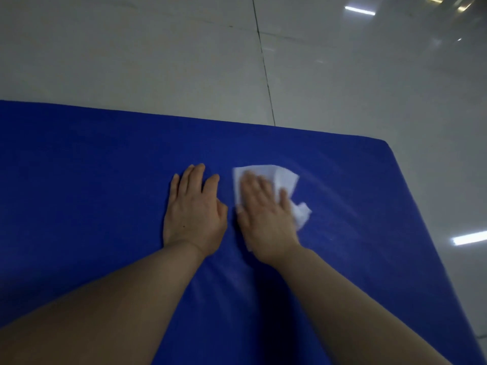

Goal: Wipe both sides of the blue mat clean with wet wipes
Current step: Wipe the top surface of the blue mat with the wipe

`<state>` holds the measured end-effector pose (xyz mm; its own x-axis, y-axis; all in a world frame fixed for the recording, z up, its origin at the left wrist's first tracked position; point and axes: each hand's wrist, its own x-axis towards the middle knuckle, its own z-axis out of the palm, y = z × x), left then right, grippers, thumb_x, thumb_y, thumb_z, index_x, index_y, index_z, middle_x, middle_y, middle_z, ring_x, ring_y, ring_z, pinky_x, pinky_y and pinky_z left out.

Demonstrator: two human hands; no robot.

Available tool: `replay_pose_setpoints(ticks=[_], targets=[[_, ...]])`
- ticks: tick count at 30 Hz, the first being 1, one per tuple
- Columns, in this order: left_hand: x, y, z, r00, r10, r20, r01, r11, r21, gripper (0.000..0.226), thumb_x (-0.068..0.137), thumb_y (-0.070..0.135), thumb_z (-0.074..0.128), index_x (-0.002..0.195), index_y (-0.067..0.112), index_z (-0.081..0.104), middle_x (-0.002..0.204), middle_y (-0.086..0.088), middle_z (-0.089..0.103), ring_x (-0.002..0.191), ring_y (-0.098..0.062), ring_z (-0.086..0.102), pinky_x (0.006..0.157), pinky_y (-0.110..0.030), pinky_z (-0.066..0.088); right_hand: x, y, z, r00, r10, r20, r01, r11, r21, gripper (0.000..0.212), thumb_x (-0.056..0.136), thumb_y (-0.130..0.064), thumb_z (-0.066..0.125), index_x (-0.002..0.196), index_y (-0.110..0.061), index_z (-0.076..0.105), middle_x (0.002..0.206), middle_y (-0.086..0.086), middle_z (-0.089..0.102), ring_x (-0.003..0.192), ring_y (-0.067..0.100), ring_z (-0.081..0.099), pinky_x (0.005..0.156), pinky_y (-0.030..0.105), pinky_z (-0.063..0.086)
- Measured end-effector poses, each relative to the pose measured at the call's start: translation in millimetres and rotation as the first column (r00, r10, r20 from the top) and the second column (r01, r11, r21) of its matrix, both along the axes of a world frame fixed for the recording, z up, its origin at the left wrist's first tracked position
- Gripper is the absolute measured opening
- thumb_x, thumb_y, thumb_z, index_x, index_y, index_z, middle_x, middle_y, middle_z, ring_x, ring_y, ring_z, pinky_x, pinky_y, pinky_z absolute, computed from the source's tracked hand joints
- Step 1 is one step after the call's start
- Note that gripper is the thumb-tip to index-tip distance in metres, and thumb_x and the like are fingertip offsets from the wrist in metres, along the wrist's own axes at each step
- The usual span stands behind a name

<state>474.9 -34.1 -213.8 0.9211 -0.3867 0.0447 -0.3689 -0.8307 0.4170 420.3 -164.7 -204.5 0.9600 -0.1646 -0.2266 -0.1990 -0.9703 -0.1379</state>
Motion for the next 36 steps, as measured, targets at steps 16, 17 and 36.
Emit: replay_pose_setpoints(ticks=[16, 17, 36], targets=[[4.4, -1.0, -7.7, 0.999, 0.001, 0.047, -0.003, 0.999, 0.043, 0.057, 0.083, 0.026, 0.025, 0.124, 0.009, 0.06, 0.138, -0.017, 0.05, 0.132, -0.032, 0.043, 0.113, -0.045, 0.023, 35.0, -43.3, -6.5, 0.993, 0.054, 0.102, -0.045, 0.995, -0.092, 0.064, 0.095, -0.041, 0.006, 0.152, -0.014, 0.015, 0.159, 0.002, 0.013, 0.146, 0.02, 0.013, 0.115, 0.048, 0.014], [3.7, -1.1, -8.6, 0.999, 0.001, 0.049, -0.003, 0.999, 0.043, 0.057, 0.084, 0.026, 0.025, 0.124, 0.009, 0.06, 0.139, -0.016, 0.05, 0.133, -0.031, 0.042, 0.113, -0.045, 0.023, 36.6, -64.3, -6.7, 0.996, -0.074, 0.056, 0.081, 0.988, -0.13, 0.062, 0.097, -0.042, 0.003, 0.153, -0.016, 0.004, 0.16, 0.001, 0.001, 0.147, 0.018, 0.003, 0.117, 0.046, 0.008], [7.0, -1.1, -13.2, 0.993, -0.031, 0.112, 0.024, 0.998, 0.059, 0.052, 0.082, 0.027, 0.03, 0.123, 0.012, 0.058, 0.14, -0.015, 0.05, 0.133, -0.026, 0.035, 0.11, -0.044, 0.021, 74.0, -14.4, -6.1, 0.981, 0.194, 0.028, -0.194, 0.981, -0.027, 0.073, 0.086, -0.045, -0.008, 0.153, -0.019, 0.005, 0.161, -0.002, -0.002, 0.147, 0.016, -0.002, 0.116, 0.042, -0.001]])
